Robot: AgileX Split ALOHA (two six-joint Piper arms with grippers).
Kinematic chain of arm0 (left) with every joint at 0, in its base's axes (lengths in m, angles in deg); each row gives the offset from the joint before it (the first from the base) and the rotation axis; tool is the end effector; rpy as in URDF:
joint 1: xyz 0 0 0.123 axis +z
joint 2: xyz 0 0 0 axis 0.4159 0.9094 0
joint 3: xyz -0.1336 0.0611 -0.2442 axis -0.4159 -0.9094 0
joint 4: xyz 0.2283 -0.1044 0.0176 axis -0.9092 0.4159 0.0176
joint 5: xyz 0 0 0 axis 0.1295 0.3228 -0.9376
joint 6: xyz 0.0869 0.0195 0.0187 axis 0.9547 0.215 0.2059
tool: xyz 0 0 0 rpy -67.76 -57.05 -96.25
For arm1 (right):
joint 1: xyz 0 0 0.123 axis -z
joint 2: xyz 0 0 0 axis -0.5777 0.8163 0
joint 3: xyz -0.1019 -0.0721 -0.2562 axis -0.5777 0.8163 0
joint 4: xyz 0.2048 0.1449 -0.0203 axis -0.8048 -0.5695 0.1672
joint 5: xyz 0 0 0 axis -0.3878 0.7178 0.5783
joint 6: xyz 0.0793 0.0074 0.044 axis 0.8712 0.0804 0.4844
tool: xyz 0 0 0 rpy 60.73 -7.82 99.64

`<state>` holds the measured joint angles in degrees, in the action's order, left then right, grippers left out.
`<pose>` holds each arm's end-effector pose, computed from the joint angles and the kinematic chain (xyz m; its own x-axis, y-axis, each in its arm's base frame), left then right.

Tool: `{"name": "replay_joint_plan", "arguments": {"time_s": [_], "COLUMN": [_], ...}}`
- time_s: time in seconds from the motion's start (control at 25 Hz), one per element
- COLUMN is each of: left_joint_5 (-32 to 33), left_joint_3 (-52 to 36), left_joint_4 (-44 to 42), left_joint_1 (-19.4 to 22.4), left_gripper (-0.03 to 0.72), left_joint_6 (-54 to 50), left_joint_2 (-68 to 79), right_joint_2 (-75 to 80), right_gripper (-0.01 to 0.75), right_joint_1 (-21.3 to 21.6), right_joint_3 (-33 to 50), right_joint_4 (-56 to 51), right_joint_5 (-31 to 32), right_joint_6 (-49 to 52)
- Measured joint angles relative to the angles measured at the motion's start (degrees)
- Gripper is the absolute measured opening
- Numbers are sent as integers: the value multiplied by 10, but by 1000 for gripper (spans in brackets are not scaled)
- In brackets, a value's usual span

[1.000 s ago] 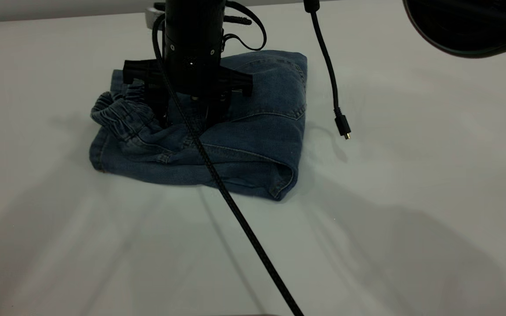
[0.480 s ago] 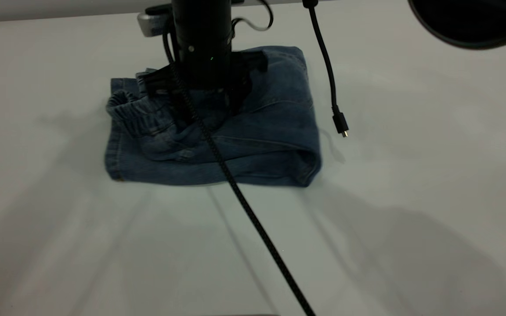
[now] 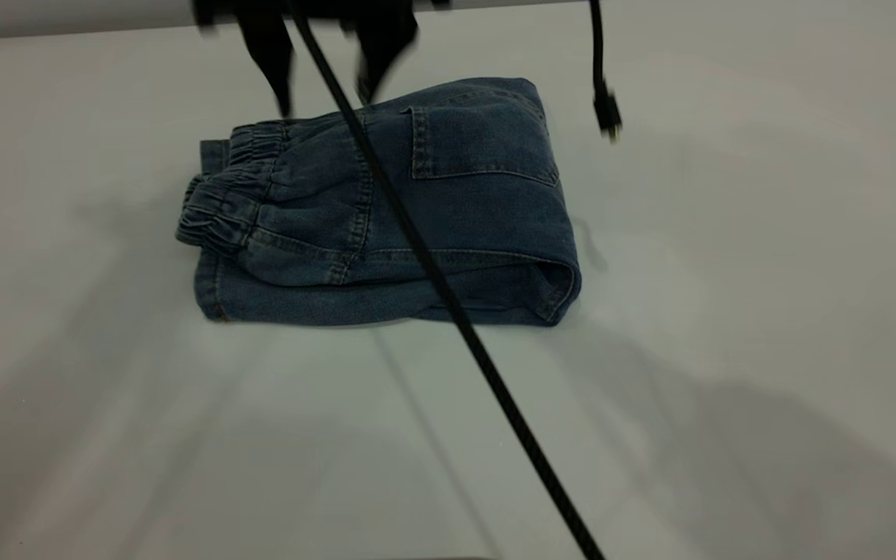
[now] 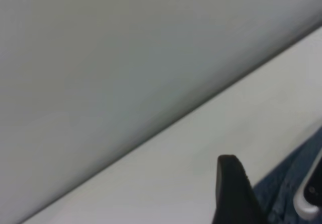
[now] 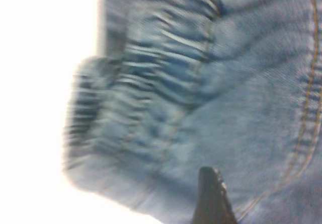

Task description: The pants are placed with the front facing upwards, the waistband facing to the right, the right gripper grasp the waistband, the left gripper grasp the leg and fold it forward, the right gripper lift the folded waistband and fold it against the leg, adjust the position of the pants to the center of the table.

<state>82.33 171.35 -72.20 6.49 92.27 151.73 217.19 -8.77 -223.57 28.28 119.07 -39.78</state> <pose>0.3117 -0.0989 0.4707 -0.2840 0.4252 -0.8594 0.3943 0.8688 0.2996 0.3735 0.3773 0.1726 -0.8957 -0.3874 -0.2180 -0.4307 0.8779 0.2092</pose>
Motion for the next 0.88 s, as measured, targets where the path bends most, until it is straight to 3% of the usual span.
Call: {"name": "replay_joint_plan", "arguments": {"time_s": [0.28, 0.56, 0.68, 0.88], "left_joint_5": [25, 204, 232, 233], "left_joint_3": [0, 0, 0, -29], "left_joint_4": [0, 9, 14, 16], "left_joint_1": [0, 0, 0, 0], "left_gripper": [357, 357, 357, 357], "left_joint_6": [-3, -7, -13, -32], "left_joint_2": [-70, -138, -164, -207], "right_joint_2": [-126, -341, -467, -665], "right_gripper": [439, 439, 439, 439], "right_joint_1": [0, 0, 0, 0], "right_joint_3": [2, 53, 121, 324], "right_joint_4": [4, 55, 88, 157], "right_joint_5": [7, 15, 15, 17], "right_joint_6": [-80, -121, -135, -137]}}
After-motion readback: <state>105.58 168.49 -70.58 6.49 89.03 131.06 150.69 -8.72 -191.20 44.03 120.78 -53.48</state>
